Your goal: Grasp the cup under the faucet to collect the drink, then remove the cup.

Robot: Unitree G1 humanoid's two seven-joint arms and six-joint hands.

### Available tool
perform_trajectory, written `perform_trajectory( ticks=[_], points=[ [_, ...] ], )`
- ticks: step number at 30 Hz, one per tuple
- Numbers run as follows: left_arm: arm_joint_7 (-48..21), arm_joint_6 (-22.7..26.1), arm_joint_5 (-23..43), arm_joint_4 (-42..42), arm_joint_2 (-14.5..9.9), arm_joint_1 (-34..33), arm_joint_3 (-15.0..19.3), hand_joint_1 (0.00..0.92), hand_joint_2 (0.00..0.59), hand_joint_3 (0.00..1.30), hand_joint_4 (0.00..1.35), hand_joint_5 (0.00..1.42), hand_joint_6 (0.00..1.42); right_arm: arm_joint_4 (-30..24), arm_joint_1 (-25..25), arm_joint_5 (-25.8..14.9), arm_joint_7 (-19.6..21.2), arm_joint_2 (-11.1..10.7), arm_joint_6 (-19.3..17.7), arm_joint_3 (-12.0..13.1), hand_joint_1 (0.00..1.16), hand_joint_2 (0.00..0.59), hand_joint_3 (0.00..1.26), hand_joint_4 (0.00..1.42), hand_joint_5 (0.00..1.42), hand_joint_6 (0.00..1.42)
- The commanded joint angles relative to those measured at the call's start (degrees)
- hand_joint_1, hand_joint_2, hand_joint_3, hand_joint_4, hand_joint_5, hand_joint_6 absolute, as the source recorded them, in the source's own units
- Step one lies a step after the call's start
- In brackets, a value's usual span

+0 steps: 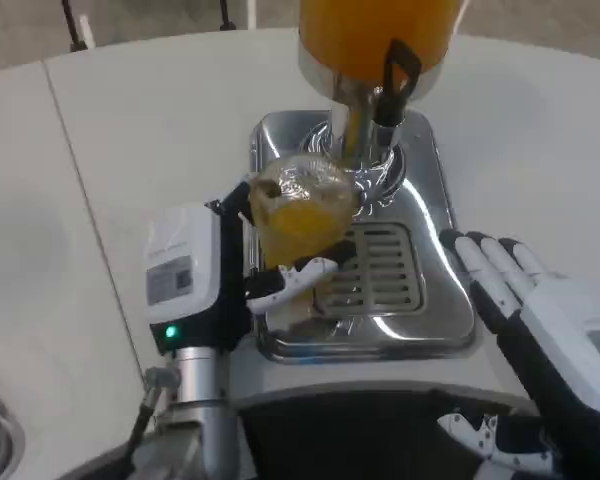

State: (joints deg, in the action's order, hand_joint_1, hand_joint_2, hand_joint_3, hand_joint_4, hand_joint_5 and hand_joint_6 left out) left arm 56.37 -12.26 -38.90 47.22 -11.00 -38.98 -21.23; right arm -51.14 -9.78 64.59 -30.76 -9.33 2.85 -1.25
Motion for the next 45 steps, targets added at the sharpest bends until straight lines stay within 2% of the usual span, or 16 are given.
perform_trajectory(
  ticks=[1, 8, 22, 32, 45],
  points=[
    [-0.8, -1.9, -0.2, -2.8, -1.3, 1.7, 0.7, 0.578, 0.074, 1.15, 1.25, 1.42, 1.42, 0.5, -0.6, 0.0, 0.8, -0.8, -0.1, 0.4, 0.74, 0.348, 0.0, 0.0, 0.0, 0.13],
    [-4.7, -3.0, 1.0, -11.6, -3.2, 6.9, 3.1, 0.578, 0.074, 1.15, 1.25, 1.42, 1.42, 0.5, -0.8, -0.5, 1.0, -2.2, -0.2, 1.5, 0.74, 0.35, 0.0, 0.0, 0.0, 0.13],
    [-10.0, -4.1, 0.2, -25.7, -4.9, 15.6, 7.1, 0.578, 0.074, 1.15, 1.25, 1.42, 1.42, 0.4, -2.5, 0.8, 2.0, -3.7, -0.9, 2.0, 0.74, 0.359, 0.0, 0.0, 0.0, 0.13],
    [-12.5, -4.6, -0.4, -32.2, -6.6, 20.7, 8.9, 0.578, 0.074, 1.15, 1.25, 1.42, 1.42, 0.5, -4.9, 3.0, 4.8, -3.3, -1.5, 1.8, 0.73, 0.358, 0.0, 0.0, 0.0, 0.12],
    [-15.8, -4.4, -0.4, -40.8, -6.6, 27.6, 11.1, 0.578, 0.074, 1.15, 1.25, 1.42, 1.42, 0.9, -5.6, 3.5, 6.2, -3.1, -2.0, 1.7, 0.71, 0.369, 0.0, 0.0, 0.0, 0.11]
  ],
)
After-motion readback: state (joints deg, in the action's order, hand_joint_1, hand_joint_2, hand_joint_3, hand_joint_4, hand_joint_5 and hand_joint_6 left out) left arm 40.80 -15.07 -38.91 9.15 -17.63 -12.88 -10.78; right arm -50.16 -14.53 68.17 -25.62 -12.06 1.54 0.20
